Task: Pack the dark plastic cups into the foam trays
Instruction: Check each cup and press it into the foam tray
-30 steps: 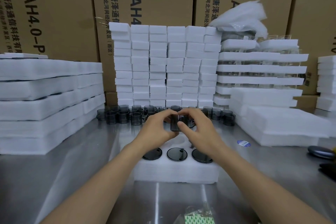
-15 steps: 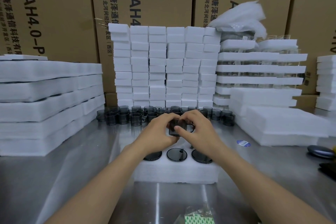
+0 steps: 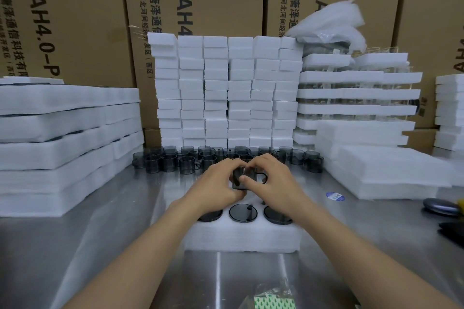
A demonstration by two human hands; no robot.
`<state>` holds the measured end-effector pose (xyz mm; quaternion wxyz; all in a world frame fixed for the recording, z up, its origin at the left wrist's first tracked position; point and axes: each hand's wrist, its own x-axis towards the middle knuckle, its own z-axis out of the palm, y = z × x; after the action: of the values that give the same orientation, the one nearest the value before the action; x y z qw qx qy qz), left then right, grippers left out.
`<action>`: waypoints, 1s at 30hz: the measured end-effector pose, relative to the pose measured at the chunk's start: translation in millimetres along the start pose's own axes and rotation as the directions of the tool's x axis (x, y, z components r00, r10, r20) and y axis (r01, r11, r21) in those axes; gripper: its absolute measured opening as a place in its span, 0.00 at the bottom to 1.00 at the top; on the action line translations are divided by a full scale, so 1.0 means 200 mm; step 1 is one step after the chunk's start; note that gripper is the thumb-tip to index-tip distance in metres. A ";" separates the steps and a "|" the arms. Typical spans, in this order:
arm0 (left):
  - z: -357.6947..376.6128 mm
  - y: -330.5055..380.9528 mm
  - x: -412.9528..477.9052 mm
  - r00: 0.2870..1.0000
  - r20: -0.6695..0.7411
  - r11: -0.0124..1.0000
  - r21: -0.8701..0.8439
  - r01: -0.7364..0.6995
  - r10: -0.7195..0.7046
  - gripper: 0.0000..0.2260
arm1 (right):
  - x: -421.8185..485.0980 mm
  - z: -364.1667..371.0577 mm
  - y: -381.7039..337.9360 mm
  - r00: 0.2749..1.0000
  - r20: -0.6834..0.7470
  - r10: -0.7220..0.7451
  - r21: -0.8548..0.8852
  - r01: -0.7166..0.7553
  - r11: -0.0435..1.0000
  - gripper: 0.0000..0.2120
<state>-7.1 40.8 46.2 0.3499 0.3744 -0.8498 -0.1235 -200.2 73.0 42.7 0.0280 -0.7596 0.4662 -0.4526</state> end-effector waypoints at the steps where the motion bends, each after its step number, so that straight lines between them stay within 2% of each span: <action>1: 0.00 0.00 0.00 1.000 0.002 1.000 0.001 0.002 -0.002 0.20 | 0.00 0.00 0.00 1.000 0.004 0.000 -0.003 0.000 1.000 0.09; 4: 0.00 -0.01 0.00 1.000 0.008 1.000 0.008 0.002 -0.002 0.20 | 0.00 0.00 0.00 1.000 0.016 -0.002 -0.013 0.002 1.000 0.07; 9: 0.01 -0.01 0.01 1.000 0.014 0.999 0.035 0.011 -0.011 0.13 | 0.01 0.01 0.01 1.000 0.020 -0.009 -0.026 0.010 1.000 0.05; 13: 0.01 -0.01 0.01 1.000 0.018 0.999 0.052 0.011 -0.012 0.11 | 0.01 0.01 0.02 1.000 0.026 -0.016 -0.039 0.017 0.999 0.07; 19: 0.00 0.00 0.00 0.999 0.037 0.998 0.058 0.016 -0.018 0.11 | 0.01 0.01 0.01 0.999 0.035 -0.011 -0.042 0.012 0.999 0.04; 26: -0.01 0.01 -0.01 0.998 0.055 0.997 0.077 0.011 -0.016 0.11 | 0.01 0.01 0.02 0.999 0.038 0.015 -0.054 -0.013 0.998 0.08; 30: -0.01 0.02 -0.01 0.998 0.064 0.996 0.088 0.012 -0.018 0.10 | 0.01 0.00 0.01 0.998 0.058 0.014 -0.048 -0.011 0.999 0.06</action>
<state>-6.4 44.0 48.8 0.3047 0.3915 -0.8624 -0.1008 -201.9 70.6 42.1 0.0261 -0.7699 0.4808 -0.4188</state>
